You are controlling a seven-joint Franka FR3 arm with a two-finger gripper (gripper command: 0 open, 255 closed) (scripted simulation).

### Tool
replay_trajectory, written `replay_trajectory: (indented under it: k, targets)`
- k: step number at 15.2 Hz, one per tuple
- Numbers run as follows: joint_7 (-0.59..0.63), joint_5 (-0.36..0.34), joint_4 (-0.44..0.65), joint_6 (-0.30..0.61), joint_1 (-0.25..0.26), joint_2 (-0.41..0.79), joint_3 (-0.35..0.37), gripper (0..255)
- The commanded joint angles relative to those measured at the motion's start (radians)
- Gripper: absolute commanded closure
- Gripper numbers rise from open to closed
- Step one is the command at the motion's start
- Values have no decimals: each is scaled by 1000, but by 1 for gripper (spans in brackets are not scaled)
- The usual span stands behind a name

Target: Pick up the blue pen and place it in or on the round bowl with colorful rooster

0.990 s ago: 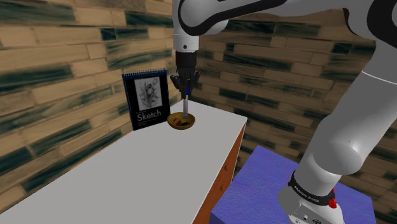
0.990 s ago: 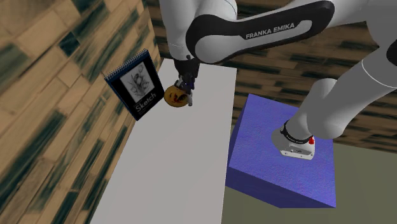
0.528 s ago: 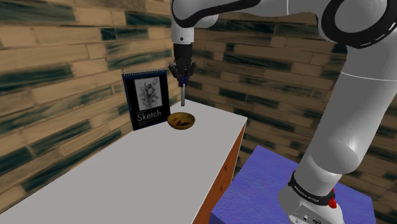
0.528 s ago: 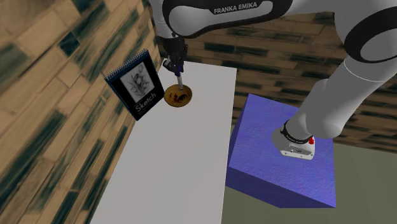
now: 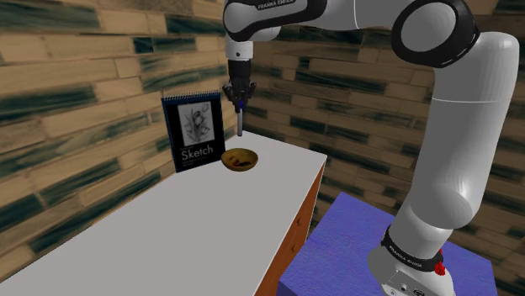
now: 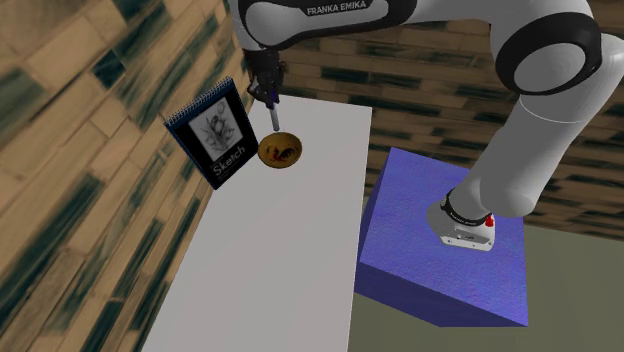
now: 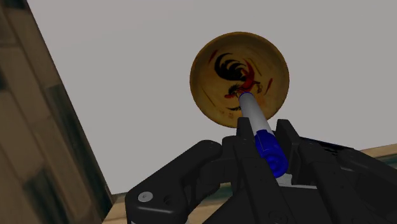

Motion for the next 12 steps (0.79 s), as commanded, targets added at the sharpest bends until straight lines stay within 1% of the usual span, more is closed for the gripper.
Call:
replay_trajectory:
  k: [1, 12]
  targets:
    - [-2, 0, -24, 26, -1, 2, -1, 255]
    - [0, -4, -150, 168, -2, 18, -3, 255]
